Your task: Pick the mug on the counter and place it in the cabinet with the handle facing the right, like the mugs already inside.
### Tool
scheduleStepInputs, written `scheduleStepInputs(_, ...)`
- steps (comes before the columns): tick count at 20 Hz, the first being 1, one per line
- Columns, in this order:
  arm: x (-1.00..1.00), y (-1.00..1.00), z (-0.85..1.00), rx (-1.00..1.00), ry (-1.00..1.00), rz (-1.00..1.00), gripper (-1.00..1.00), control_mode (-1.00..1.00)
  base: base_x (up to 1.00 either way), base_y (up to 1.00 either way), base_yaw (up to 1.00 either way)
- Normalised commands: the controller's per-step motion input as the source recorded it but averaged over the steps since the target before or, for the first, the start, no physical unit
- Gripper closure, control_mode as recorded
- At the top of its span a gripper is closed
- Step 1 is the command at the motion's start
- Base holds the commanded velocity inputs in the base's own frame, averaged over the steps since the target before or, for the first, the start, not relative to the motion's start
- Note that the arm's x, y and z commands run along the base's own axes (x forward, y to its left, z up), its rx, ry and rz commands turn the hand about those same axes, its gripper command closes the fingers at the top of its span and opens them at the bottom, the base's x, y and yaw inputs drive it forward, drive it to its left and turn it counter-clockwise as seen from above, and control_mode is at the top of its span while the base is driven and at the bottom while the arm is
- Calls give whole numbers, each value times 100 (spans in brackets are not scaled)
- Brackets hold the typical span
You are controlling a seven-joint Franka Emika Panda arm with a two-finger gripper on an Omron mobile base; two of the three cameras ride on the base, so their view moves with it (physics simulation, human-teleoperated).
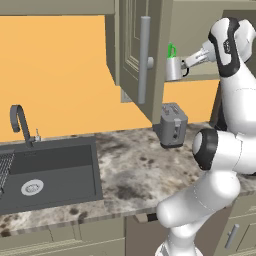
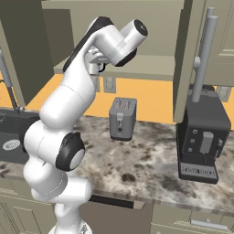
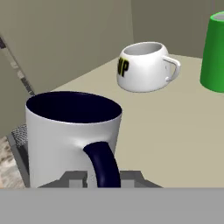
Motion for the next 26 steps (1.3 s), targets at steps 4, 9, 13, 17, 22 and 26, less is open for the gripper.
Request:
scheduleStepInputs(4,36,0,0,2,0,0,100,-100,0,0,0)
scheduleStepInputs(9,3,0,0,2,0,0,100,-100,0,0,0)
scheduleStepInputs(13,0,0,0,4,0,0,100,-100,0,0,0)
scheduleStepInputs(17,-4,0,-18,5,0,0,100,-100,0,0,0)
scheduleStepInputs(22,-21,0,-13,3,0,0,100,-100,0,0,0)
scheduleStepInputs(26,-6,0,1,0,-2,0,100,-100,0,0,0)
